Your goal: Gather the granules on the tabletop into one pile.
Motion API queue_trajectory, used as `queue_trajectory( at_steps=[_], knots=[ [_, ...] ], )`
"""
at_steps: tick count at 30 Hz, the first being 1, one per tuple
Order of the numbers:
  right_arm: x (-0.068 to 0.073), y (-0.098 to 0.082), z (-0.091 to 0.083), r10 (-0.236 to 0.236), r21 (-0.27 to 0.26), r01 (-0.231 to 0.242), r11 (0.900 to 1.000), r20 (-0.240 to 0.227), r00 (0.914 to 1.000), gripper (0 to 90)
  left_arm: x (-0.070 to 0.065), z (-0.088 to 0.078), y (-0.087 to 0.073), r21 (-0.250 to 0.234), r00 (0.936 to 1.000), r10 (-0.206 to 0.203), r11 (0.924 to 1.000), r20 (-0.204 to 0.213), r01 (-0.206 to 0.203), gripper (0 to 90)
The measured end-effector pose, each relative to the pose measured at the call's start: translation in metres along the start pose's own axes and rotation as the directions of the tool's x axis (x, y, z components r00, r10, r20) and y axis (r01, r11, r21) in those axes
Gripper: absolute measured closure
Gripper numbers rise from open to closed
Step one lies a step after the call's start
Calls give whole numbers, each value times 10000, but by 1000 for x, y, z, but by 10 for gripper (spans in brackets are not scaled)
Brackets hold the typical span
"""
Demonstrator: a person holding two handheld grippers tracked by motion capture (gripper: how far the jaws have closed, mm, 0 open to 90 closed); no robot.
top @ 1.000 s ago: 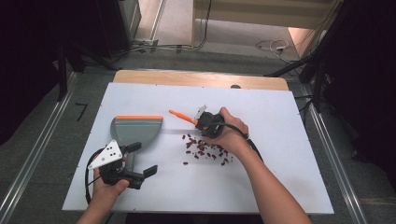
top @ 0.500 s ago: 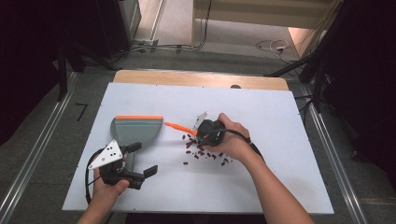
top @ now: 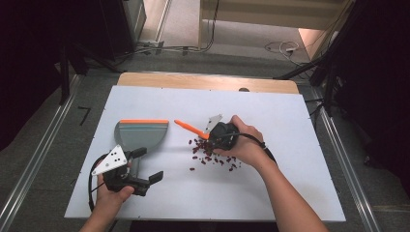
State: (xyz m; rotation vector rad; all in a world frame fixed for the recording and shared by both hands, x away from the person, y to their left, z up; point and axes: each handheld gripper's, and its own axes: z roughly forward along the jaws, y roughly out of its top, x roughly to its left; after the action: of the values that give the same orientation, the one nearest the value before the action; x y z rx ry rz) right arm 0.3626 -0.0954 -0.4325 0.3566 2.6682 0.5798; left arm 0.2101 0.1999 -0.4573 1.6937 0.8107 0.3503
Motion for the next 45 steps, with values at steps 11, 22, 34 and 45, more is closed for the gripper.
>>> queue_trajectory(
  at_steps=[11,22,34,45],
  knots=[
    [12,23,-29,1567,-471,-1600,9860,-664,9854,686,0,-1,1,-15,10000,16,10000,-51,-16,4],
    [48,41,-12,2639,-101,-2782,9605,-2855,9213,687,1,-3,1,-82,10000,63,9999,-54,-63,4],
    [36,36,18,4320,499,-4448,8943,-3563,8285,690,1,-3,1,-71,10000,44,10000,-43,-45,4],
    [5,11,26,5462,755,-5531,8297,-3144,7764,686,2,-4,1,-82,10000,47,10000,-55,-47,4]
  ],
)
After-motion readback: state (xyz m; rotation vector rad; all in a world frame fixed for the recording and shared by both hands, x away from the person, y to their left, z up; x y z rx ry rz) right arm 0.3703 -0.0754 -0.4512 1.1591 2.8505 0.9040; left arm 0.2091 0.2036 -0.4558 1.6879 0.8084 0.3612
